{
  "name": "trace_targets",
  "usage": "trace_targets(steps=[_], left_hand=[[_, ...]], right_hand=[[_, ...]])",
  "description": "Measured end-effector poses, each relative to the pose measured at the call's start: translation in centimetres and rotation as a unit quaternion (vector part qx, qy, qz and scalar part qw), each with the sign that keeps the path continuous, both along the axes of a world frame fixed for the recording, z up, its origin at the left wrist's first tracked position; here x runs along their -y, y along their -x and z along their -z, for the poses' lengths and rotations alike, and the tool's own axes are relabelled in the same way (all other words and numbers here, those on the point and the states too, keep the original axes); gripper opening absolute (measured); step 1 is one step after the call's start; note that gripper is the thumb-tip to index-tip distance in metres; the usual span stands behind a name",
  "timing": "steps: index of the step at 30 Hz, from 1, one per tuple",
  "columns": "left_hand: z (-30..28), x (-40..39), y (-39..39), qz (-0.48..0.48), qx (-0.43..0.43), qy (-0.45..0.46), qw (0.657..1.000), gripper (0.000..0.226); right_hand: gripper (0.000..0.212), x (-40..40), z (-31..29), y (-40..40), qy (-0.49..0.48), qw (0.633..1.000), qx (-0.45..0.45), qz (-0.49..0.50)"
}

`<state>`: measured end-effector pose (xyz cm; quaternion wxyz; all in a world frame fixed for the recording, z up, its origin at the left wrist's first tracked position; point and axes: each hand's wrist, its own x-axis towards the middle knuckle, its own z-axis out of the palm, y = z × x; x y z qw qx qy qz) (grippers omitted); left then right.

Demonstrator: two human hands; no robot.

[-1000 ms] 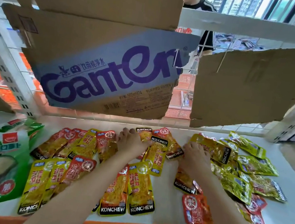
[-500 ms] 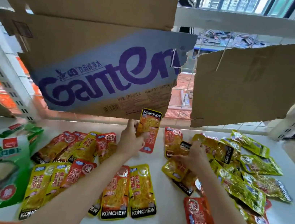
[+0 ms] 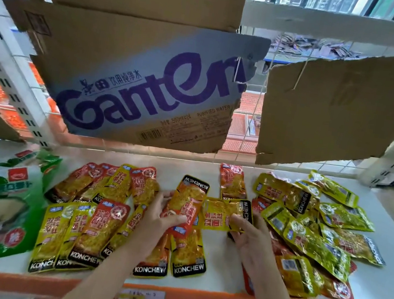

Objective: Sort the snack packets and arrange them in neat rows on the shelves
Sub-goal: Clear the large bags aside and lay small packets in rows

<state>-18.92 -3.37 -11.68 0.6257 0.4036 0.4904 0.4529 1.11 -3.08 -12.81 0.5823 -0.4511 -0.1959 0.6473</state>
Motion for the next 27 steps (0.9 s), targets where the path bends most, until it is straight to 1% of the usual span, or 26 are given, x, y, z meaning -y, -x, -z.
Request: trace_targets(steps=[3,5,8,10,12,14,16,17,18,19,20,21,23,24,25,26,27], left_hand=[[0.2,-0.1,0.6,0.002,0.065,0.01,0.998,0.057],[0.3,-0.1,0.6,0.0,0.073,0.014,0.997,0.059],[0.5,0.2,0.2,-0.03,0.076,0.017,0.996,0.059],[0.5,0.2,0.0,-0.066,0.104,0.019,0.992,0.061],[0.5,0.2,-0.1,-0.089,0.113,0.025,0.989,0.062],[0.5,0.1,-0.2,-0.099,0.112,0.025,0.988,0.059],[0.4,0.1,-0.4,-0.109,0.131,0.022,0.985,0.07],[0.3,0.1,-0.5,-0.118,0.144,0.021,0.982,0.071],[0.4,0.1,-0.5,-0.131,0.153,0.022,0.979,0.065],[0.4,0.1,-0.5,-0.142,0.164,0.027,0.976,0.057],[0.4,0.0,-0.6,-0.152,0.176,0.03,0.972,0.056],[0.5,0.0,-0.6,-0.162,0.184,0.032,0.969,0.061],[0.3,0.1,-0.9,-0.18,0.178,0.034,0.967,0.077],[0.2,0.2,-0.9,-0.183,0.159,0.045,0.969,0.074],[0.1,0.3,-1.0,-0.187,0.138,0.057,0.971,0.059],[0.2,0.3,-1.0,-0.194,0.118,0.065,0.972,0.038],[0.1,0.2,-1.1,-0.201,0.093,0.075,0.972,0.026]], right_hand=[[0.041,0.2,0.2,-0.6,-0.022,1.0,-0.018,-0.008],[0.044,0.1,0.2,-0.7,-0.045,0.998,-0.016,-0.029],[0.033,-0.1,0.4,-0.6,-0.041,0.999,-0.028,-0.012],[0.024,-0.3,0.5,-0.6,-0.042,0.998,-0.049,0.003],[0.025,-0.3,0.7,-0.4,-0.041,0.998,-0.056,0.01],[0.028,-0.3,0.9,-0.1,-0.037,0.999,-0.038,0.011],[0.025,-0.2,0.9,0.0,-0.034,0.999,-0.001,0.002],[0.023,-0.2,1.0,0.0,-0.035,0.999,0.013,-0.003],[0.026,-0.3,1.0,0.0,-0.035,0.999,0.021,-0.007],[0.035,-0.5,1.0,0.0,-0.033,0.999,0.023,-0.01],[0.044,-0.6,1.0,0.0,-0.033,0.999,0.023,-0.014],[0.05,-0.7,1.0,0.0,-0.035,0.999,0.021,-0.02],[0.056,-0.7,0.8,0.1,-0.029,0.999,-0.004,-0.032],[0.055,-0.6,0.7,0.1,-0.022,0.999,-0.02,-0.036],[0.052,-0.6,0.6,0.0,-0.014,0.999,-0.024,-0.038],[0.047,-0.6,0.5,0.0,-0.011,0.999,-0.015,-0.042],[0.043,-0.5,0.4,0.0,-0.012,0.999,0.001,-0.049]])
